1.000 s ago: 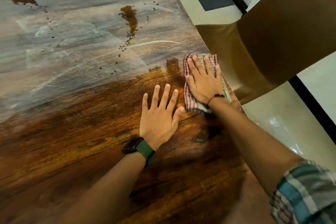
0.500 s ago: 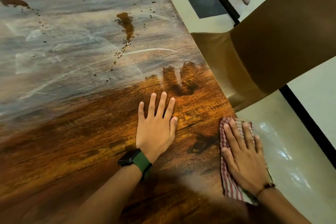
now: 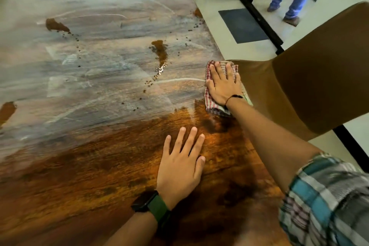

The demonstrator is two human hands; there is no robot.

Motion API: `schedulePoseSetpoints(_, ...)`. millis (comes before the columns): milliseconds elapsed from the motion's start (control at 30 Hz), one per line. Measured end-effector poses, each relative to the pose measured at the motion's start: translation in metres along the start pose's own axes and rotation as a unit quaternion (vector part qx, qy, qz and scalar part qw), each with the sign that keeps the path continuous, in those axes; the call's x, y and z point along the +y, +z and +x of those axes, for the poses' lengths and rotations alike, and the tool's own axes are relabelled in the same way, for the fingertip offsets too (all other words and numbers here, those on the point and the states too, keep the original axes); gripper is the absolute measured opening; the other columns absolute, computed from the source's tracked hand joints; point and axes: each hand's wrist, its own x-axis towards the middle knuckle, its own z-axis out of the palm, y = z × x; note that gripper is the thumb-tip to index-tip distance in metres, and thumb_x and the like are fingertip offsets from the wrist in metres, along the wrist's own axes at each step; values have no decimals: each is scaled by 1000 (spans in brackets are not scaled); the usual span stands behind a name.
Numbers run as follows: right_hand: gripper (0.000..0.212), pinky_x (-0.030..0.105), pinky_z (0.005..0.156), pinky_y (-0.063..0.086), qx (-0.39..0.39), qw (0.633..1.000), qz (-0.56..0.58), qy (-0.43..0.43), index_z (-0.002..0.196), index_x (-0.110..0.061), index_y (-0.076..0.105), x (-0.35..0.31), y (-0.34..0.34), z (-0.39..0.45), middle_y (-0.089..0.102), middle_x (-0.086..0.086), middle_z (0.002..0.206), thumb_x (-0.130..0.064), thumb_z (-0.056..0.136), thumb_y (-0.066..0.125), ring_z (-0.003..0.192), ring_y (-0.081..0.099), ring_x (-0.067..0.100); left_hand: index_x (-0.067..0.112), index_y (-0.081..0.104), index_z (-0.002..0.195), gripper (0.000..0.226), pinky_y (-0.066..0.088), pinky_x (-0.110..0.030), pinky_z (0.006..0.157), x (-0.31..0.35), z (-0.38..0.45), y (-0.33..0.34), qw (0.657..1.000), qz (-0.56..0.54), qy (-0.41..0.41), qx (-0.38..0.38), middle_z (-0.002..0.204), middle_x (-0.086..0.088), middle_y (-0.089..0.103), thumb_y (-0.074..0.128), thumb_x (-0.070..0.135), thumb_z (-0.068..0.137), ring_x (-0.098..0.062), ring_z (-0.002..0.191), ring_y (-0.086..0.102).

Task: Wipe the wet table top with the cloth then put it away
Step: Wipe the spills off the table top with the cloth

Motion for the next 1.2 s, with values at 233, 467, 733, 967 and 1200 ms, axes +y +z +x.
schedulePoseSetpoints(233,61,52,108,14,25,975,-48,-213,148,-21,27,-39,38,-170,26,1,155,-45,92,24,141,24,32,26,-4,144,70,-12,-27,112,-78,-17,-18,999,-6,-28,33,152,7,-7,-14,60,84,-12,140,-12)
schedulePoseSetpoints(467,63,50,114,5,8,975,-48,-215,150,-31,6,-29,31,-122,3,-8,158,-52,91,11,146,2,22,12,24,144,58,8,-38,112,-108,-29,-14,998,64,9,24,151,-8,24,12,46,98,-18,141,12)
schedulePoseSetpoints(733,56,61,112,5,15,998,38,40,151,-32,6,-6,-11,69,-4,-10,159,-47,99,20,146,-6,22,14,21,145,56,11,-39,111,-109,-29,-7,995,75,20,68,153,-6,21,15,45,98,-18,142,11)
schedulePoseSetpoints(967,60,68,108,-3,10,999,-34,-16,151,-28,-5,-67,7,31,-11,-5,158,-50,97,11,145,-12,28,8,20,145,62,12,-37,111,-107,-26,-8,995,55,-5,78,152,-10,22,21,46,95,-21,141,17)
schedulePoseSetpoints(1200,61,61,109,7,15,962,-51,-267,150,-23,21,-132,48,-149,15,-3,157,-46,93,22,145,9,28,2,21,142,62,3,-29,113,-112,-38,-21,991,-6,-74,110,150,-14,21,25,40,94,-16,139,10)
